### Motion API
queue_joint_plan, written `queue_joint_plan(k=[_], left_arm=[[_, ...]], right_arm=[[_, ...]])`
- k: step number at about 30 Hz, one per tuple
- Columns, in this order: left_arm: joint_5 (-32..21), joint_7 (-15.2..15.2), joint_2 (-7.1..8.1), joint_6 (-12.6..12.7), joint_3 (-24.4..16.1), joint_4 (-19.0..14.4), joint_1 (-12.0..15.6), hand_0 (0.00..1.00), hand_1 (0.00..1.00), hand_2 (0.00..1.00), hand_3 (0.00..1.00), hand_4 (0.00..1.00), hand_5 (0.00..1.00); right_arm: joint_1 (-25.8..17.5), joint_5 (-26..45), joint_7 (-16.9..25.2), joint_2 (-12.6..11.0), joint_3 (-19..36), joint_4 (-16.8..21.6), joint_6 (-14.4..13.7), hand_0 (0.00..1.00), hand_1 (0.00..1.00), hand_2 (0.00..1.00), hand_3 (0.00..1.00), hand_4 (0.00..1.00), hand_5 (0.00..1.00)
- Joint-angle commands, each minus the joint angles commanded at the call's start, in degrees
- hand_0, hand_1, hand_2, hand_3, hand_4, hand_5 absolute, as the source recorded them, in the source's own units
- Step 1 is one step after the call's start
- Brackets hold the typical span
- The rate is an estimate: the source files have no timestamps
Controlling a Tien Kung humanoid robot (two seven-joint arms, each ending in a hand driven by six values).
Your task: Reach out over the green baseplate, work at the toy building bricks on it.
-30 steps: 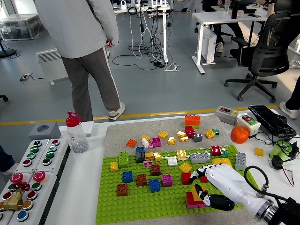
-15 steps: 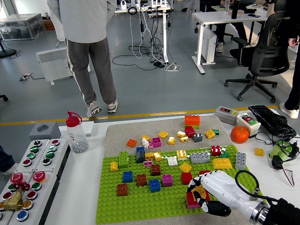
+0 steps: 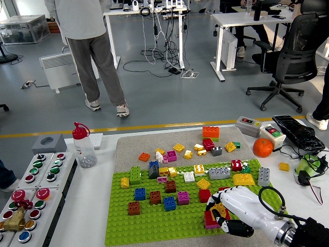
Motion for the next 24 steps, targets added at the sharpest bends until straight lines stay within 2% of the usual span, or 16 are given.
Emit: queue_joint_plan(k=[24], left_arm=[[-0.1,0.0,0.02,0.0,0.1,0.0,-0.2,0.662,0.61,0.562,0.439,0.242,0.998]], right_arm=[[0.7,1.3,-0.8,0.9,-1.6,-2.2,0.9,0.528,0.608,0.603,0.565,0.32,0.189]])
